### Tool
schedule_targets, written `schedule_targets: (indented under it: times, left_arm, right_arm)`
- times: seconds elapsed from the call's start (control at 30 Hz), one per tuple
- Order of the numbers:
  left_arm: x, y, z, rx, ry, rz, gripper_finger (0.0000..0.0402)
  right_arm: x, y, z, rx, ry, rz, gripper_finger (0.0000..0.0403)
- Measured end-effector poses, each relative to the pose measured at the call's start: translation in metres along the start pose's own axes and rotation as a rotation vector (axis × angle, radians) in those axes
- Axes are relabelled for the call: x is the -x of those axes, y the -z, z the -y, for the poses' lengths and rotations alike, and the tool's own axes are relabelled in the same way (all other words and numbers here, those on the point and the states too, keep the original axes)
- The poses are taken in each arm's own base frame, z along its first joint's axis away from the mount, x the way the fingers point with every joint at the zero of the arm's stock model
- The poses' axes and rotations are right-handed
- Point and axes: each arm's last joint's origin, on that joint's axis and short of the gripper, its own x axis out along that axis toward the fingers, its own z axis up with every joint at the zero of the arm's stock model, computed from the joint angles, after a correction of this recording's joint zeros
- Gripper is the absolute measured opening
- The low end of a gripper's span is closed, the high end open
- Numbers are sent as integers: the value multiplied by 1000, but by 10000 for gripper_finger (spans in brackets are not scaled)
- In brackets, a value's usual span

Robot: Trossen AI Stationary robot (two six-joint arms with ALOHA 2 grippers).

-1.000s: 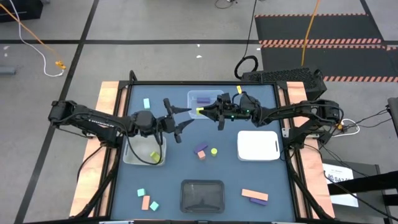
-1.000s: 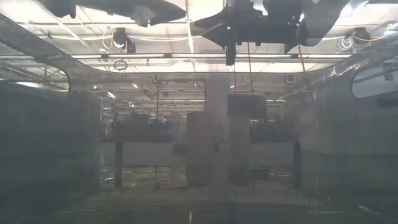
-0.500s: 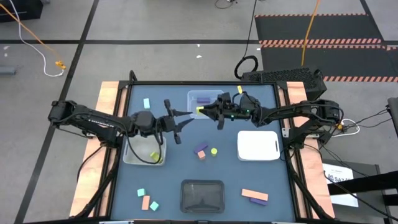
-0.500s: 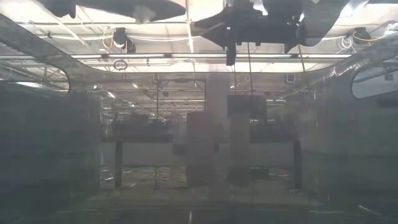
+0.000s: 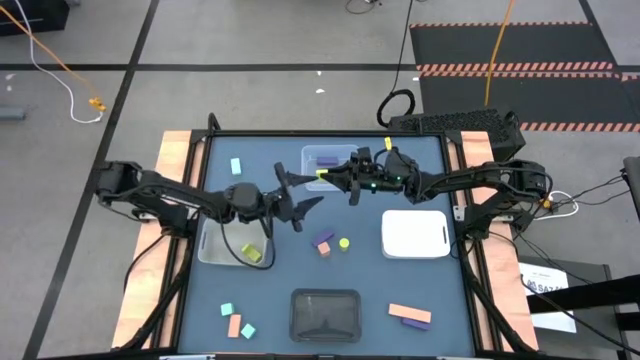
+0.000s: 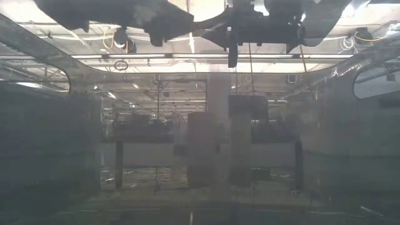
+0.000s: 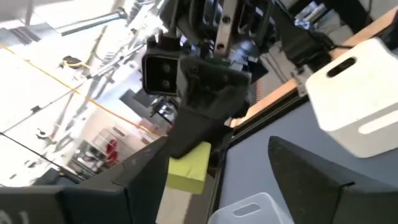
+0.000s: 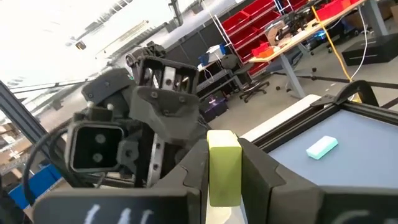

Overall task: Sort & place blocks by color
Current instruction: Put the top light yellow block into the gray bin

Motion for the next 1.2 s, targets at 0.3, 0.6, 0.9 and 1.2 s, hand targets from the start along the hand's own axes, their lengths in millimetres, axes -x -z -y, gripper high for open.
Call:
schedule_targets:
  times: [0.3, 0.6, 0.9, 1.2]
  left_arm:
    - [-8, 11, -10, 26, -86, -8, 278]
    - [-10, 19, -12, 59, -72, -53, 274]
    - [-10, 20, -10, 90, -43, -43, 159]
    - [-10, 20, -8, 97, 10, -2, 38]
  right_arm:
    - [0, 4, -2, 17, -2, -28, 46]
    - [-1, 5, -4, 31, -11, -29, 46]
    - [-1, 4, -5, 38, -13, -25, 46]
    - [0, 4, -5, 34, -16, -30, 52]
